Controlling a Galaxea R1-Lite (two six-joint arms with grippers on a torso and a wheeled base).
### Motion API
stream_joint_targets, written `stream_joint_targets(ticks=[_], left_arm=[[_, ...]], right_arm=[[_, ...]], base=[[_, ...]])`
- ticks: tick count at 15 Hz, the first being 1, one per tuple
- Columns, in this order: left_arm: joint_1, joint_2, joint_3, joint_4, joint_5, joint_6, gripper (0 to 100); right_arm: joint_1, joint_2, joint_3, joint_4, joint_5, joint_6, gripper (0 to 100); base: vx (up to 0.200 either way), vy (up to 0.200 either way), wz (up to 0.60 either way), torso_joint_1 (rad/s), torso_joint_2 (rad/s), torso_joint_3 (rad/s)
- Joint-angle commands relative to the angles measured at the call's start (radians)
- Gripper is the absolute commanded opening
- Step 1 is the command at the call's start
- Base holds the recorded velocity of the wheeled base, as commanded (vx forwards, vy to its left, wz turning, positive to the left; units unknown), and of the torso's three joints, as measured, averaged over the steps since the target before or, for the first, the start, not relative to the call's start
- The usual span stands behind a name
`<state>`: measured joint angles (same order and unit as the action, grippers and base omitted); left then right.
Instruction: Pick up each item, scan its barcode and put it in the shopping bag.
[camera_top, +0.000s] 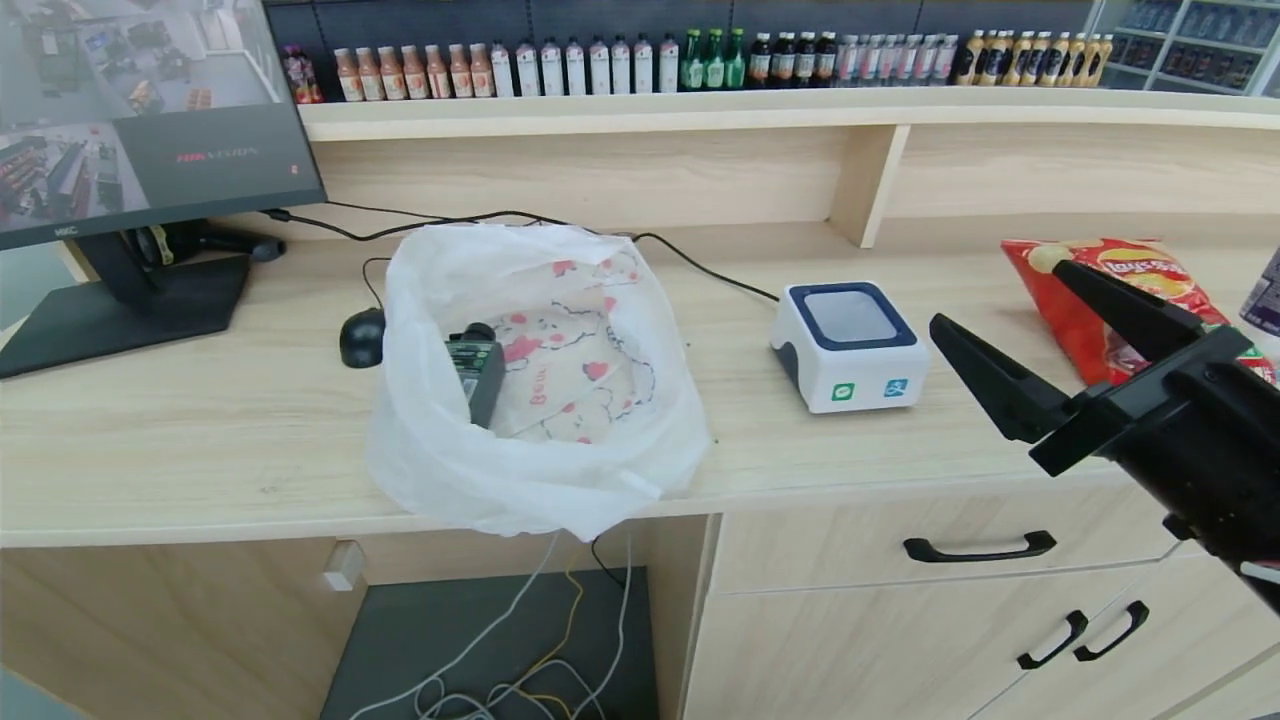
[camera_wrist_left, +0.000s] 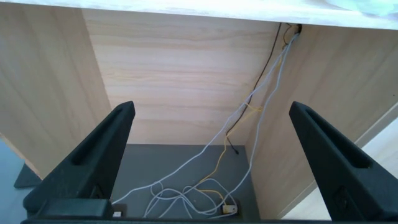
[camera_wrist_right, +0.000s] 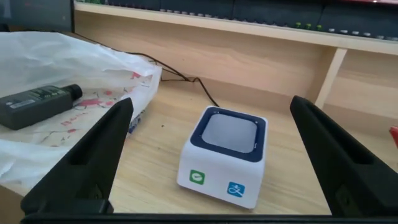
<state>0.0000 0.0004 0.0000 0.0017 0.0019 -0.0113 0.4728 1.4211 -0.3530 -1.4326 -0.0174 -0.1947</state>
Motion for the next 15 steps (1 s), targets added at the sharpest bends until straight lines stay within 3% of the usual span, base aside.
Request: stream_joint_targets(ticks=[1,4,15], left_arm=[[0.000,0.000,0.000,0.000,0.001,-0.001,100],[0.000,0.000,0.000,0.000,0.001,-0.001,100],[0.000,0.000,0.000,0.000,0.001,0.001,100]], right_arm=[[0.001,0.004,0.002,0.000,-0.004,0.000,100],[0.006,-0.002,0.006,0.000,-0.044,0.020,100],[0.007,-0.030,0.074,-0.009,-0.044,0.021,100]], base=[[0.000,-0.200,0.00,0.002,0.00,0.002],[0.000,-0.200,0.00,0.001,0.00,0.001],[0.000,-0.200,0.00,0.002,0.00,0.000]])
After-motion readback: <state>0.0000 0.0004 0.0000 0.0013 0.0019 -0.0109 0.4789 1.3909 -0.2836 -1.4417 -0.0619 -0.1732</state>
